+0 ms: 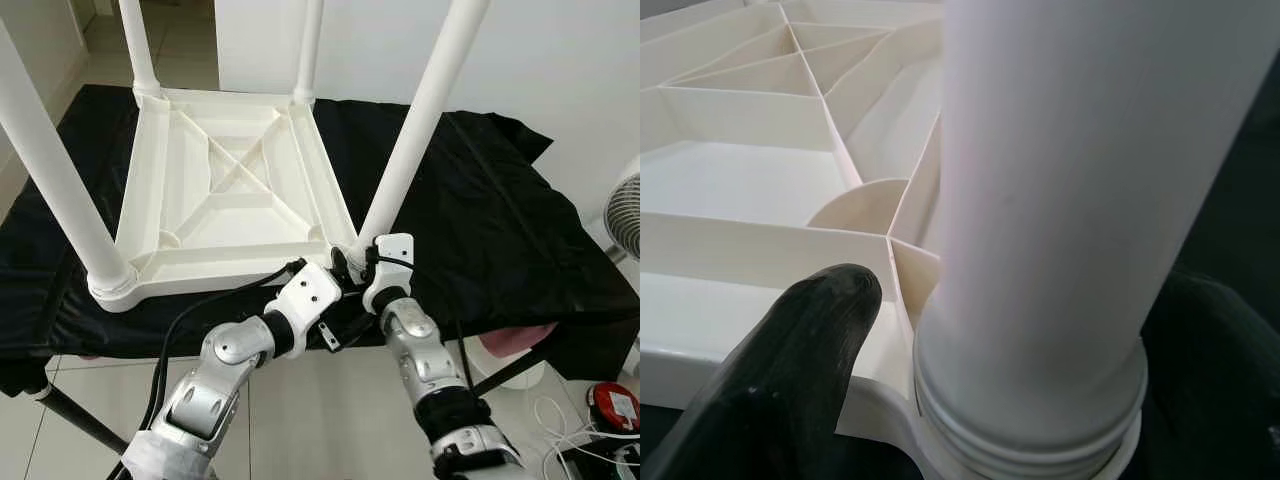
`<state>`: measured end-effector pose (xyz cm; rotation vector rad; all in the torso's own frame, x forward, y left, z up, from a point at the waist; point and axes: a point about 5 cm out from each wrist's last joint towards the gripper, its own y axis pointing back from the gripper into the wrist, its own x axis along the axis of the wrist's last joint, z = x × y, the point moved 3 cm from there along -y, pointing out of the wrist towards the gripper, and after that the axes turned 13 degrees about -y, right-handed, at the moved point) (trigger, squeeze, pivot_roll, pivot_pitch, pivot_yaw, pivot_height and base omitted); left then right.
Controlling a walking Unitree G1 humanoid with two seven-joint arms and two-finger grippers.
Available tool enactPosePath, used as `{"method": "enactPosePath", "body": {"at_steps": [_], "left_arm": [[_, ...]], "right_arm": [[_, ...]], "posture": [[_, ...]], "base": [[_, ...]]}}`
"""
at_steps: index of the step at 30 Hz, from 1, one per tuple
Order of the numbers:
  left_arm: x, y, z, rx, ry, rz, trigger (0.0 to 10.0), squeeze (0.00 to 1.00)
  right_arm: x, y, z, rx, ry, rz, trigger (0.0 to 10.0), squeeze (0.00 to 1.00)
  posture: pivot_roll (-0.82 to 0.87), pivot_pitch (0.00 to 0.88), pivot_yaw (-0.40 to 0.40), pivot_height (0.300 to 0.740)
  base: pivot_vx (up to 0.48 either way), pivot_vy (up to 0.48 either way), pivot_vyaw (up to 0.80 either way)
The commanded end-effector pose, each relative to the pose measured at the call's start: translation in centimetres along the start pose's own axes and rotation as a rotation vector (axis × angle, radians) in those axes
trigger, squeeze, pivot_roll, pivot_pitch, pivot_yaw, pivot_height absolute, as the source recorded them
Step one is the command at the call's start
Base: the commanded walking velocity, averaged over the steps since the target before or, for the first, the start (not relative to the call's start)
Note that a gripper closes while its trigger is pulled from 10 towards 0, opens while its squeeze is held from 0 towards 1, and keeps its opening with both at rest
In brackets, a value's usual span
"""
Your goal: Building children table
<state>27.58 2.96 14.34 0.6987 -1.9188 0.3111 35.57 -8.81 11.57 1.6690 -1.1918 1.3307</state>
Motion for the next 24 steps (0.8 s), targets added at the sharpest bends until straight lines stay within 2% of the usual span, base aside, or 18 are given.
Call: {"method": "enactPosePath", "body": {"at_steps": [1,5,6,8,9,11,13,22,24], "left_arm": [[-0.2,-0.2,0.0,0.035,0.002,-0.013,10.0,0.00],[-0.2,-0.2,0.0,0.035,0.002,-0.013,10.0,0.00],[-0.2,-0.2,-0.1,0.035,0.001,-0.012,10.0,0.00],[-0.2,-0.2,-0.1,0.035,0.001,-0.012,10.0,0.00],[-0.1,-0.3,-0.2,0.035,-0.001,-0.011,10.0,0.00],[-0.1,-0.3,-0.2,0.035,-0.001,-0.011,10.0,0.00],[-0.1,-0.3,-0.6,0.042,-0.006,-0.009,10.0,0.00],[0.0,-0.3,-0.9,0.051,-0.009,-0.009,10.0,0.00],[0.0,-0.4,-1.1,0.054,-0.012,-0.009,10.0,0.00]], "right_arm": [[0.1,0.0,-0.4,0.032,-0.006,-0.002,10.0,0.00],[0.2,0.1,-0.3,0.045,0.001,-0.003,10.0,0.00],[0.6,0.3,0.4,0.095,0.044,-0.015,10.0,0.00],[0.6,0.3,0.4,0.095,0.044,-0.015,10.0,0.00],[1.0,0.3,1.5,0.137,0.093,-0.034,10.0,0.00],[1.0,0.3,1.5,0.137,0.093,-0.034,10.0,0.00],[1.9,-0.1,3.5,0.192,0.182,-0.071,10.0,0.00],[2.5,-1.1,4.2,0.229,0.243,-0.120,10.0,0.00],[1.9,-1.7,3.5,0.306,0.257,-0.182,10.0,0.00]], "posture": [[0.04,0.010,-0.122,0.740],[0.03,0.011,-0.120,0.740],[0.03,0.015,-0.115,0.740],[0.03,0.015,-0.115,0.740],[0.03,0.017,-0.114,0.740],[0.03,0.017,-0.114,0.740],[0.03,0.019,-0.111,0.740],[0.04,0.018,-0.109,0.740],[0.05,0.011,-0.106,0.740]], "base": [[0.000,0.000,0.00],[0.000,0.000,0.00],[0.000,0.000,0.00],[0.000,0.000,0.00],[0.000,0.000,0.00],[0.000,0.000,0.00],[0.000,0.000,0.00],[0.000,0.000,0.00],[0.000,0.000,0.00]]}}
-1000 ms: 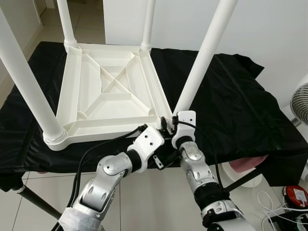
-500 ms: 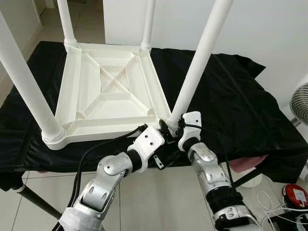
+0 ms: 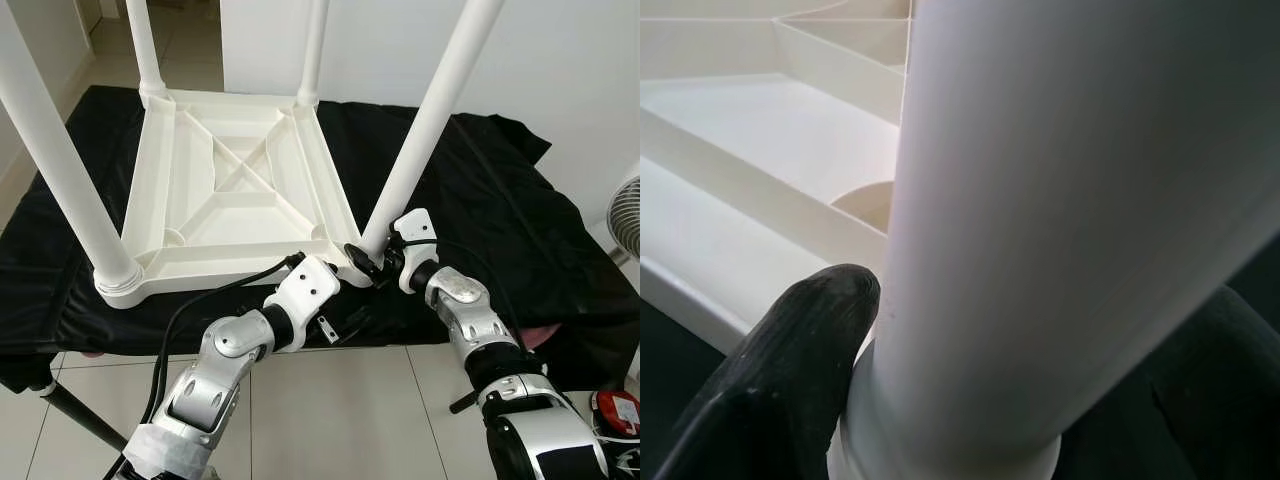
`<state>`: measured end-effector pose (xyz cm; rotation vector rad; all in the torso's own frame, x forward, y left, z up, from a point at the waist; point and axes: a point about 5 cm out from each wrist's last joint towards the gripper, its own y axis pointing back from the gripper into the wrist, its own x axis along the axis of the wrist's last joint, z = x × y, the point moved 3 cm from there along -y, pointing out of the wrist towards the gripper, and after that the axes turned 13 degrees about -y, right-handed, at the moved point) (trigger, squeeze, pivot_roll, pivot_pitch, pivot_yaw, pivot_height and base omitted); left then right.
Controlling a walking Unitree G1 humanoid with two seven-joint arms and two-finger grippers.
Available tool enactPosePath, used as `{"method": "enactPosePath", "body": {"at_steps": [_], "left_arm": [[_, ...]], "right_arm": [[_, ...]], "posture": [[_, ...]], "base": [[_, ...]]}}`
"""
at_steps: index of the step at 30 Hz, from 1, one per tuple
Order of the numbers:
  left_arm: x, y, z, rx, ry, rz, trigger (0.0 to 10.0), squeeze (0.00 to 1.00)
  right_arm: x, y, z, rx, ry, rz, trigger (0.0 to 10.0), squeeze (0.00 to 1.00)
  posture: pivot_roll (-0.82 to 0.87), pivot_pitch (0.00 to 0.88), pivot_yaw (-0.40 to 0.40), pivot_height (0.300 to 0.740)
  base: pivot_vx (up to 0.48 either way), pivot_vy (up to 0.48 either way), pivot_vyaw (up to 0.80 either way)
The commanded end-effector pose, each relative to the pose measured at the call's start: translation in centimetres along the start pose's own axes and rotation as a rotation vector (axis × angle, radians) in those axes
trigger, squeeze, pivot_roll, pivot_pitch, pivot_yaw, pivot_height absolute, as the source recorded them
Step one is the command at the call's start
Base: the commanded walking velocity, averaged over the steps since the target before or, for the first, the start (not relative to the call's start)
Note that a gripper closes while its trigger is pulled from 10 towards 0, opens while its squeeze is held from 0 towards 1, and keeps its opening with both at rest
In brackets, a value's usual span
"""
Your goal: Building children table
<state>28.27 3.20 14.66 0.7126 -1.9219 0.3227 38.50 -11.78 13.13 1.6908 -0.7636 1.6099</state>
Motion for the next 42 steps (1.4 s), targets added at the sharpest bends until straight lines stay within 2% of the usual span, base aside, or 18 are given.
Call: {"method": "enactPosePath", "body": {"at_steps": [1,4,5,7,8,17,22,23,30,31,32,33,37,38,42], "left_arm": [[0.0,-0.2,-0.3,0.039,-0.009,-0.006,10.0,0.00],[0.1,-0.2,-0.4,0.042,-0.011,-0.006,10.0,0.00],[0.1,-0.2,-0.5,0.045,-0.012,-0.005,10.0,0.00],[0.1,-0.2,-0.5,0.046,-0.012,-0.005,10.0,0.00],[0.1,-0.2,-0.5,0.047,-0.013,-0.006,10.0,0.00],[0.1,-0.2,-0.6,0.052,-0.015,-0.004,10.0,0.00],[0.2,-0.3,-0.5,0.047,-0.014,-0.001,10.0,0.00],[0.2,-0.3,-0.4,0.045,-0.012,0.000,10.0,0.00],[0.1,-0.2,-0.2,0.042,-0.008,-0.001,10.0,0.00],[0.1,-0.2,-0.1,0.041,-0.005,-0.002,10.0,0.00],[0.1,-0.2,-0.1,0.041,-0.005,-0.002,10.0,0.00],[0.1,-0.2,-0.1,0.039,-0.003,-0.002,10.0,0.00],[0.1,-0.2,0.0,0.037,-0.001,-0.003,10.0,0.00],[0.1,-0.2,0.1,0.033,-0.002,-0.003,10.0,0.00],[0.2,-0.1,0.2,0.028,-0.002,-0.002,10.0,0.00]], "right_arm": [[-0.6,-0.2,-0.3,0.060,0.014,-0.056,10.0,0.00],[-0.8,-0.5,-0.8,0.110,0.015,-0.081,10.0,0.00],[-1.2,-0.7,-1.4,0.158,0.021,-0.101,3.7,0.00],[-1.2,-0.7,-1.5,0.170,0.026,-0.105,3.7,0.00],[-1.3,-0.8,-1.6,0.178,0.021,-0.108,0.0,0.00],[-2.0,-0.7,-1.8,0.207,-0.006,-0.123,0.0,0.00],[-2.1,-0.4,-1.0,0.146,0.004,-0.111,0.0,0.00],[-2.0,-0.3,-0.7,0.118,-0.010,-0.099,10.0,0.00],[-2.0,-0.3,0.3,-0.036,-0.023,-0.051,10.0,0.00],[-2.0,-0.3,0.3,-0.108,-0.060,-0.024,10.0,0.00],[-2.0,-0.3,0.3,-0.108,-0.060,-0.024,10.0,0.00],[-2.1,-0.4,0.2,-0.156,-0.101,0.000,10.0,0.00],[-2.1,-0.5,0.1,-0.198,-0.130,0.017,10.0,0.00],[-2.2,-0.5,0.0,-0.240,-0.176,0.032,10.0,0.00],[-2.7,-0.5,-0.9,-0.303,-0.237,0.056,10.0,0.00]], "posture": [[0.05,0.011,-0.106,0.740],[0.05,0.009,-0.107,0.740],[0.06,0.008,-0.109,0.740],[0.06,0.008,-0.109,0.740],[0.06,0.008,-0.109,0.740],[0.06,0.004,-0.110,0.740],[0.05,0.007,-0.110,0.740],[0.05,0.011,-0.109,0.740],[0.04,0.022,-0.111,0.740],[0.04,0.025,-0.110,0.740],[0.04,0.025,-0.110,0.740],[0.04,0.027,-0.108,0.740],[0.04,0.030,-0.104,0.740],[0.04,0.030,-0.104,0.740],[0.04,0.034,-0.105,0.740]], "base": [[0.000,0.000,0.00],[0.000,0.000,0.00],[0.000,0.000,0.00],[0.000,0.000,0.00],[0.000,0.000,0.00],[0.000,0.000,0.00],[0.000,0.000,0.00],[0.000,0.000,0.00],[0.000,0.000,0.00],[0.000,0.000,0.00],[0.000,0.000,0.00],[0.000,0.000,0.00],[0.000,0.000,0.00],[0.000,0.000,0.00],[0.000,0.000,0.00]]}}
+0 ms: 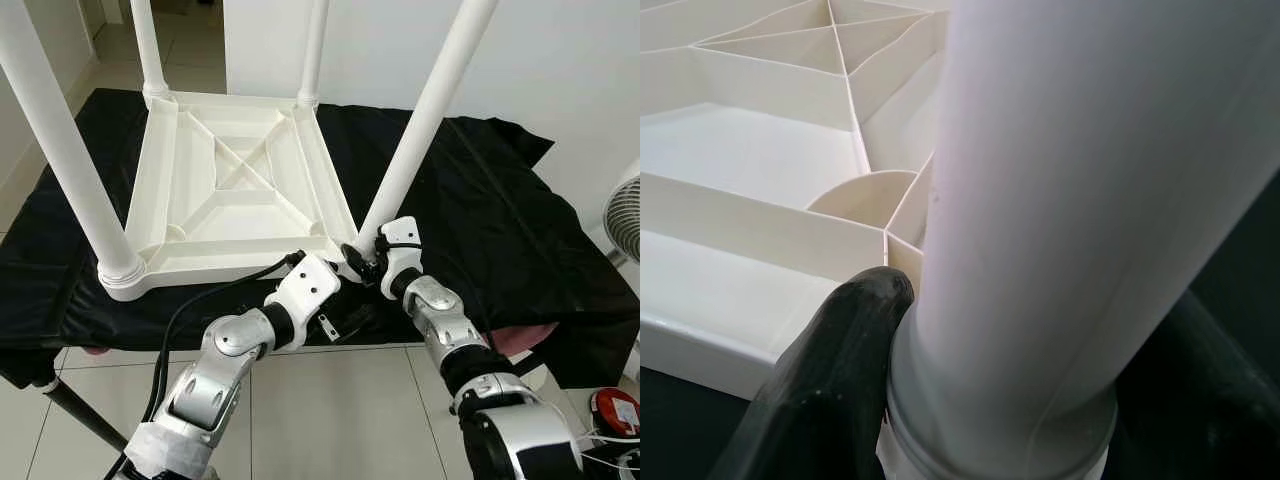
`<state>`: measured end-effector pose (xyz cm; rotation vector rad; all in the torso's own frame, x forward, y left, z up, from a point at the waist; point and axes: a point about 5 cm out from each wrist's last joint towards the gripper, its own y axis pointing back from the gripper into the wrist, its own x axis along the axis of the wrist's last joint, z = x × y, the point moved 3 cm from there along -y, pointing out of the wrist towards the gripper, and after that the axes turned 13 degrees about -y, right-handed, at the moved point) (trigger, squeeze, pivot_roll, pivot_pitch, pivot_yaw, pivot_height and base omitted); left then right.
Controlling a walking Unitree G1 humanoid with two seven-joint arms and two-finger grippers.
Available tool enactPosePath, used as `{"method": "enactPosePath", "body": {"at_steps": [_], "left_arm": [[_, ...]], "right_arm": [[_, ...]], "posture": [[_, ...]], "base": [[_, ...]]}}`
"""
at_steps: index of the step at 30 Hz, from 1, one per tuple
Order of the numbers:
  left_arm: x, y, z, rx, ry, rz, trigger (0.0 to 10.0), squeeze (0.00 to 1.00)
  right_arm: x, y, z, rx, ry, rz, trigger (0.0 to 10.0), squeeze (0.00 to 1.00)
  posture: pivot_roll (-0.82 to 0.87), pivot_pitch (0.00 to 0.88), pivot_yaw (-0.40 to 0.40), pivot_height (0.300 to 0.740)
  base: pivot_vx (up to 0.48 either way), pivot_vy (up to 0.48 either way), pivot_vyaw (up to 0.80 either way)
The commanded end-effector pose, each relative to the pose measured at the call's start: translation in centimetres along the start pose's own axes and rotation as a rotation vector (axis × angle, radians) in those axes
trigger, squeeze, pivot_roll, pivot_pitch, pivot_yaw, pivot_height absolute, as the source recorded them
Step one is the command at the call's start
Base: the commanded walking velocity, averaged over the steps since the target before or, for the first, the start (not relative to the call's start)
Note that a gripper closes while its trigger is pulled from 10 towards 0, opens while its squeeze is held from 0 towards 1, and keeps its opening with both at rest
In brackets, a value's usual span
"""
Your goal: Building children table
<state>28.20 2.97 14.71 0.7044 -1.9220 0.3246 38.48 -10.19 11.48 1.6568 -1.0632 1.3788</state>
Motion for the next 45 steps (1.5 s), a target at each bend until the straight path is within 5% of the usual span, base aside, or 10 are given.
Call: {"method": "enactPosePath", "body": {"at_steps": [1,6,8,22,23,25,37,38,45], "left_arm": [[0.0,0.0,0.0,0.030,-0.005,-0.008,10.0,0.00],[-0.1,0.1,0.1,0.028,-0.005,-0.012,10.0,0.00],[-0.1,0.0,0.1,0.030,-0.006,-0.014,10.0,0.00],[-0.3,0.1,0.1,0.029,-0.009,-0.016,10.0,0.00],[-0.3,0.0,0.1,0.028,-0.009,-0.016,10.0,0.00],[-0.3,0.0,0.1,0.025,-0.010,-0.014,10.0,0.00],[-0.3,0.0,0.2,0.018,-0.012,-0.014,10.0,0.00],[-0.2,0.0,0.2,0.014,-0.012,-0.013,10.0,0.00],[-0.2,-0.1,0.2,0.008,-0.015,-0.012,10.0,0.00]], "right_arm": [[-1.0,0.5,0.7,-0.074,-0.066,-0.019,10.0,0.00],[-1.1,0.8,0.0,-0.175,-0.115,0.038,10.0,0.00],[-0.7,1.3,-0.6,-0.342,-0.137,0.116,10.0,0.00],[0.4,1.9,-0.2,-0.330,-0.084,0.129,10.0,0.00],[0.5,2.0,0.0,-0.325,-0.088,0.131,10.0,0.91],[0.7,2.2,0.0,-0.298,-0.101,0.143,10.0,1.00],[1.6,3.4,1.5,-0.106,-0.024,0.110,10.0,1.00],[1.5,3.6,1.6,-0.016,0.027,0.069,10.0,0.00],[1.8,3.4,2.5,0.158,0.140,-0.010,10.0,0.00]], "posture": [[0.04,0.034,-0.105,0.740],[0.04,0.029,-0.112,0.740],[0.05,0.017,-0.118,0.740],[0.05,0.000,-0.120,0.740],[0.05,0.000,-0.118,0.740],[0.05,0.000,-0.116,0.740],[0.04,0.000,-0.108,0.740],[0.04,0.000,-0.107,0.740],[0.03,0.000,-0.099,0.740]], "base": [[0.000,0.000,0.00],[0.000,0.000,0.00],[0.000,0.000,0.00],[0.000,0.000,0.00],[0.000,0.000,0.00],[0.000,0.000,0.00],[0.000,0.000,0.00],[0.000,0.000,0.00],[0.000,0.000,0.00]]}}
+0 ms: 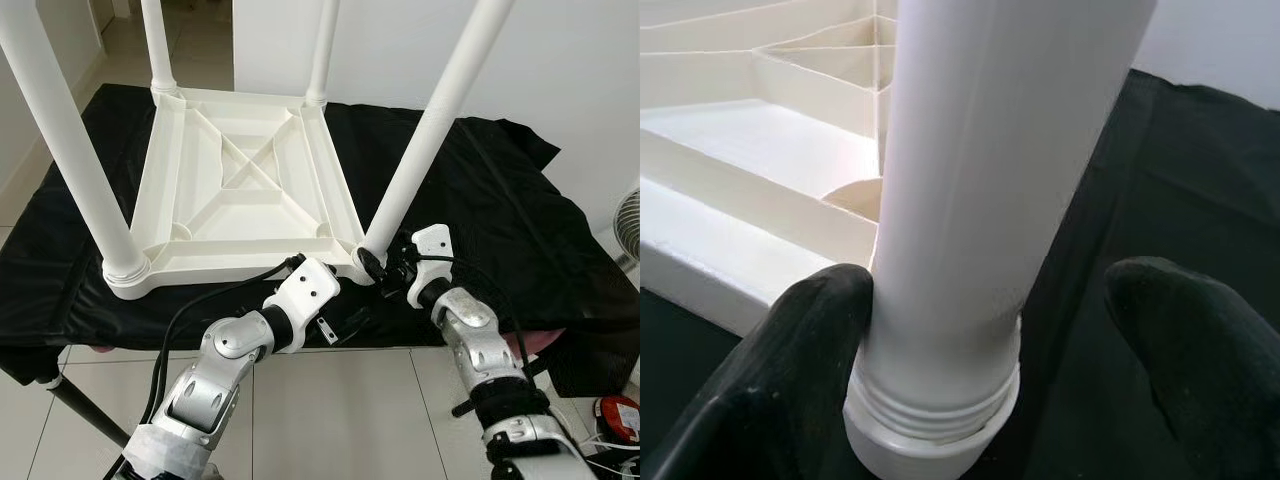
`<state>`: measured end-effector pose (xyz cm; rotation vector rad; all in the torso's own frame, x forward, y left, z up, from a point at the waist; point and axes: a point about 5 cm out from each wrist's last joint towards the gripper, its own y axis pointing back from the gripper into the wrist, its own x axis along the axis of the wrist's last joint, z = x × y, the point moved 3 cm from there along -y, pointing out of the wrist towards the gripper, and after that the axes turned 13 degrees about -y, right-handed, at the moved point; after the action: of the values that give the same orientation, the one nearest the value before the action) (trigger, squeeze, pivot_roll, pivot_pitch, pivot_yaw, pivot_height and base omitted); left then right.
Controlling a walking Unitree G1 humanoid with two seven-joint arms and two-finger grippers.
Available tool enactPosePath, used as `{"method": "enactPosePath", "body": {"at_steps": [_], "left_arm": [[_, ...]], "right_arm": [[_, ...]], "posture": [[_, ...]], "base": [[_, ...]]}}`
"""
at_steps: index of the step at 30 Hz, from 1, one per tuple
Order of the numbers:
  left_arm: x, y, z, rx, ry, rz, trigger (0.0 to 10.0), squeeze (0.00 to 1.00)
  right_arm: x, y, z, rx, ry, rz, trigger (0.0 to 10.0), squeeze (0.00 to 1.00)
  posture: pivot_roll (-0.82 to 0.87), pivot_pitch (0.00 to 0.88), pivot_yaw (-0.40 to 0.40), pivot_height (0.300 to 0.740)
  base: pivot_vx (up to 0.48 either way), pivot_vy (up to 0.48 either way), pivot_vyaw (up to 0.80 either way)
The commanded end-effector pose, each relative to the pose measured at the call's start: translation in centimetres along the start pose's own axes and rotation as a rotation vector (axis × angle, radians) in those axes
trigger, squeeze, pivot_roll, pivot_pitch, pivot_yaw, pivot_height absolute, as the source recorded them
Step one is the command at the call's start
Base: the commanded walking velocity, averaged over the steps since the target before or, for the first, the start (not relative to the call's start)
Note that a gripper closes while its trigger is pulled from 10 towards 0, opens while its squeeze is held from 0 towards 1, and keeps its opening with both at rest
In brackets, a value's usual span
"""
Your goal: Building children table
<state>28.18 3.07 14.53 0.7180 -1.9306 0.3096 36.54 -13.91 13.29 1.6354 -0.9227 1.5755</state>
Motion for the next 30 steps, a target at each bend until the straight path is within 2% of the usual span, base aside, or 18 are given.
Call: {"method": "enactPosePath", "body": {"at_steps": [1,8,13,14,15,16,22,26,27,30], "left_arm": [[0.0,-0.2,0.1,0.010,-0.001,0.000,10.0,0.00],[0.0,-0.3,-0.3,0.019,-0.007,0.001,10.0,0.00],[0.1,-0.3,-0.5,0.021,-0.010,0.001,10.0,0.00],[0.1,-0.3,-0.5,0.022,-0.012,0.001,10.0,0.00],[0.1,-0.3,-0.5,0.022,-0.012,0.001,10.0,0.00],[0.1,-0.3,-0.6,0.022,-0.014,0.001,10.0,0.00],[0.2,-0.3,-0.9,0.030,-0.021,0.002,10.0,0.00],[0.2,-0.3,-0.9,0.030,-0.021,0.003,10.0,0.00],[0.2,-0.3,-0.9,0.030,-0.021,0.003,10.0,0.00],[0.2,-0.3,-0.8,0.030,-0.021,0.004,10.0,0.00]], "right_arm": [[-0.2,-0.1,0.4,0.041,0.027,-0.029,10.0,0.00],[0.1,-2.0,0.3,0.112,0.040,-0.074,10.0,0.00],[-0.1,-2.4,0.3,0.117,0.039,-0.099,10.0,0.00],[-0.2,-2.7,0.2,0.124,0.028,-0.110,3.1,0.00],[-0.2,-2.7,0.2,0.124,0.028,-0.110,3.1,0.00],[-0.3,-2.8,0.1,0.132,0.019,-0.115,0.0,0.00],[-1.5,-3.2,-0.9,0.167,-0.002,-0.157,0.0,0.00],[-1.7,-3.1,-1.0,0.168,0.008,-0.162,0.0,0.00],[-1.8,-3.1,-0.9,0.155,0.014,-0.165,10.0,0.00],[-1.9,-3.1,-0.5,0.124,0.014,-0.164,10.0,0.00]], "posture": [[0.03,0.000,-0.097,0.740],[0.04,0.000,-0.094,0.740],[0.05,0.000,-0.096,0.740],[0.05,0.000,-0.094,0.740],[0.05,0.000,-0.094,0.740],[0.05,0.000,-0.094,0.740],[0.06,0.000,-0.096,0.740],[0.06,0.000,-0.095,0.740],[0.06,0.000,-0.094,0.740],[0.06,0.000,-0.098,0.740]], "base": [[0.000,0.000,0.00],[0.000,0.000,0.00],[0.000,0.000,0.00],[0.000,0.000,0.00],[0.000,0.000,0.00],[0.000,0.000,0.00],[0.000,0.000,0.00],[0.000,0.000,0.00],[0.000,0.000,0.00],[0.000,0.000,0.00]]}}
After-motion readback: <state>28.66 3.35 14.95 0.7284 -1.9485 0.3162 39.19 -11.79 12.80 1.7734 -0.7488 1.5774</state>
